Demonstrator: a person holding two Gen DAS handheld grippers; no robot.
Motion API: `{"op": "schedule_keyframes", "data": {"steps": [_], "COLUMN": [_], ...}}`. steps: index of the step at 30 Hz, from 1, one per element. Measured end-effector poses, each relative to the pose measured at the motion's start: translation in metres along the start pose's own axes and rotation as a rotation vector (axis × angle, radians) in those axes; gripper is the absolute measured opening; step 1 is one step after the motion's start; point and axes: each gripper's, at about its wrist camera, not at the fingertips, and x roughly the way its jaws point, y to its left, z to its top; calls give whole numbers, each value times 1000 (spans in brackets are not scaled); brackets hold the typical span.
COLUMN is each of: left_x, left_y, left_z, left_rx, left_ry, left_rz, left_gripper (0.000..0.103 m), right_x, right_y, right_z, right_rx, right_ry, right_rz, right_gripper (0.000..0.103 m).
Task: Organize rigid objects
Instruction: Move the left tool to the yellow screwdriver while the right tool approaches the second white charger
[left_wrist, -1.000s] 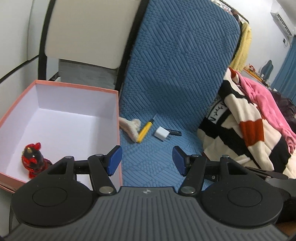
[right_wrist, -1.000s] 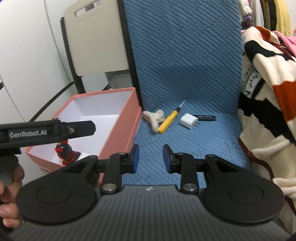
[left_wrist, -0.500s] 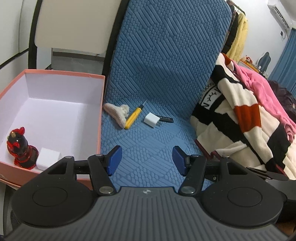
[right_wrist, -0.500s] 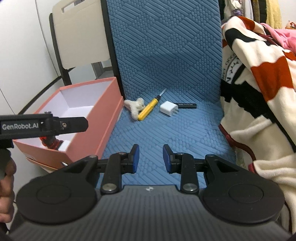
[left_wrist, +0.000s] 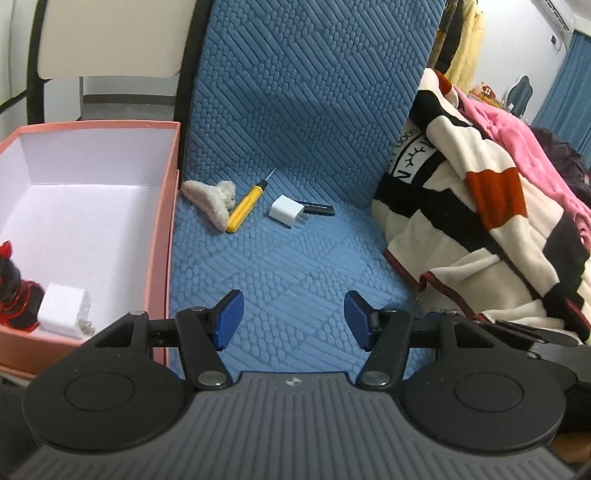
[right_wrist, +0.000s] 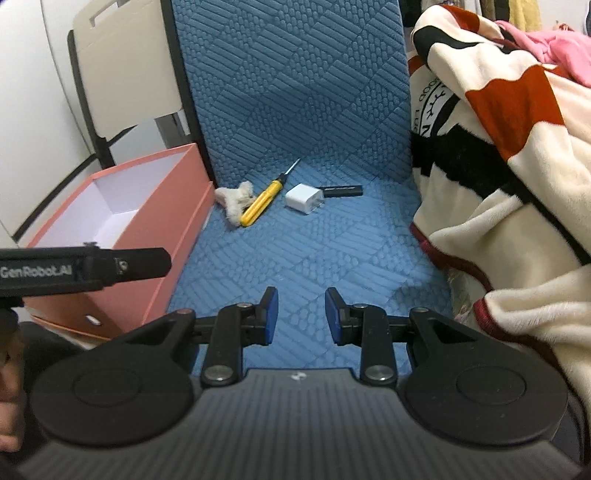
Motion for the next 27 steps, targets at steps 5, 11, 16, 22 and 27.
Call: {"op": "schedule_keyframes", "data": {"steps": [5,11,16,22,27], "left_x": [29,69,96,133,159], "left_y": [-3,-10,-15,-2,9], "left_z": [8,18,24,31,40], "left_rx": [34,67,111,86,36], "left_ry": [-22,-49,-52,-19,-3], "left_rz": [12,19,42,82,112], "left_gripper": [66,66,66,66,66], "right_x": [14,26,45,81,114], "right_y": [-8,-31,-39,-48,-46], "right_z": [9,27,45,61,71], "right_rx": [36,165,195,217,171], "right_ry": [2,-8,-11,9,59], "right_rz": [13,-18,16,67,92], "right_gripper": [32,33,33,33,33]}}
